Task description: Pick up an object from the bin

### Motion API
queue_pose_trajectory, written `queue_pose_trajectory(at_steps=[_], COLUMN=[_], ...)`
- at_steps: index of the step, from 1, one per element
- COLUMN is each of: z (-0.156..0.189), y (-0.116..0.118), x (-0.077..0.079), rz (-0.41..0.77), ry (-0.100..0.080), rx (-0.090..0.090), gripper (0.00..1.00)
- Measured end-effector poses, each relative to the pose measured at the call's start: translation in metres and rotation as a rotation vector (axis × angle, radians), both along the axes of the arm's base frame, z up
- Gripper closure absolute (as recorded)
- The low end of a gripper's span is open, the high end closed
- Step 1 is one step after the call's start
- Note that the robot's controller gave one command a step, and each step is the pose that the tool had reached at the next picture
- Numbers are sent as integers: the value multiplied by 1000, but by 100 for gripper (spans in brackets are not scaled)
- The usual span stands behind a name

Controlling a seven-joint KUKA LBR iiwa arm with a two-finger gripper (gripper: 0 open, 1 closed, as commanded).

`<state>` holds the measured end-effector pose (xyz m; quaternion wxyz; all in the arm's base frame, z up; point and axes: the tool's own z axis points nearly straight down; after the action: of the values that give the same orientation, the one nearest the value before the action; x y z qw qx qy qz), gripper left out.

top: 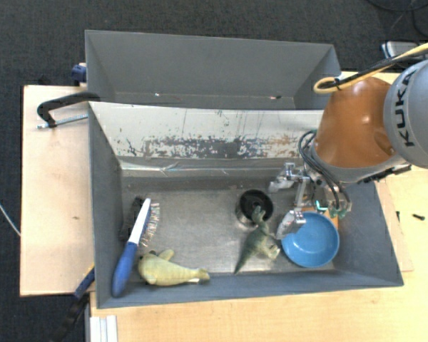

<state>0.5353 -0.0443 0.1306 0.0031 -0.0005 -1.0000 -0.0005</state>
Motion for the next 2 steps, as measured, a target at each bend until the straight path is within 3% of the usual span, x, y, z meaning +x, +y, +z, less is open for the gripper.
queue_pose_trajectory(at_steps=[1, 2], z=[-58, -29], y=[-65, -67], x=[-16, -26], rz=[302, 560], ry=[-11, -13], rx=[0, -1], gripper=[0, 0])
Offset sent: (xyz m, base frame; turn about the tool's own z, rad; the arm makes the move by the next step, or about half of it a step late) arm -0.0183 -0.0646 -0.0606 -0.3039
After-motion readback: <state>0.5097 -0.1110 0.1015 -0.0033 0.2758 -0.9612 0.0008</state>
